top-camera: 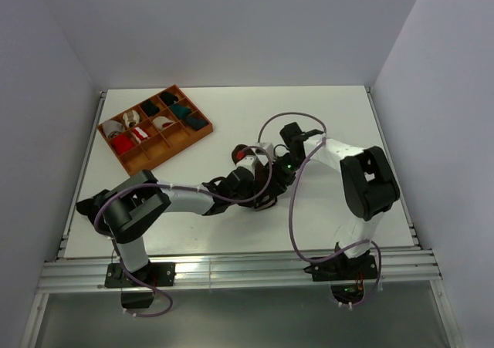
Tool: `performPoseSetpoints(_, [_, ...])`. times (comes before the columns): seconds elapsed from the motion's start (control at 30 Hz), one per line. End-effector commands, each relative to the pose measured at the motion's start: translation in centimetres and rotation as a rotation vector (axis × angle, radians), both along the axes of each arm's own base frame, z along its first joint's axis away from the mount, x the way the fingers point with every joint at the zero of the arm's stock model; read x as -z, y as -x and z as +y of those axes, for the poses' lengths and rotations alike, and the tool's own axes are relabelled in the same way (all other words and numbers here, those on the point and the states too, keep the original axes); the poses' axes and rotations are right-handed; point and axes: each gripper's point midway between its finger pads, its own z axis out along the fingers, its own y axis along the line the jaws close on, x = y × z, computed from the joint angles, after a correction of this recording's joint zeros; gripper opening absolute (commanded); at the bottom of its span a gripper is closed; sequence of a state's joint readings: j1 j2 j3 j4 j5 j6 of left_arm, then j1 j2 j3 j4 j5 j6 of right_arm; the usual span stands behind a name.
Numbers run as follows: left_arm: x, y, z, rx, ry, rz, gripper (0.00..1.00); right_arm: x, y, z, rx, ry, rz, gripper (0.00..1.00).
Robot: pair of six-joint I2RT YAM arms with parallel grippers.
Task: Roll the socks
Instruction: Roll the sock at the center of the board.
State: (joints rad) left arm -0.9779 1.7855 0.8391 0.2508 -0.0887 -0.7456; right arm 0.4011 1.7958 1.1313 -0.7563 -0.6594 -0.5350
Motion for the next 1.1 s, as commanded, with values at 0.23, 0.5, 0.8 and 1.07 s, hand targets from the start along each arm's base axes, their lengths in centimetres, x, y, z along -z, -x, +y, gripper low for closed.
performPoseSetpoints(0.23, [3.3,2.5,1.5,0.077,-0.072,0.186,0.00,-3.6,-3.1,-3.5,0.110,-0.127,-0.190,0.53])
performPoseSetpoints(0.5, [2.4,3.8,0.5,0.190,-0.019,0.320,0.00,-5.0,-2.2,-4.9,-0.060,-0.106,-0.571,0.53])
performPoseSetpoints(0.8, [2.4,3.9,1.1,0.218,-0.034,0.440,0.00,-4.3,0.7,-3.3,-0.278,-0.091,-0.823,0.54])
performPoseSetpoints(1.07, [2.8,3.6,0.8,0.217,-0.040,0.465,0.00,-2.9,4.2,-2.8,-0.404,-0.117,-0.866,0.56])
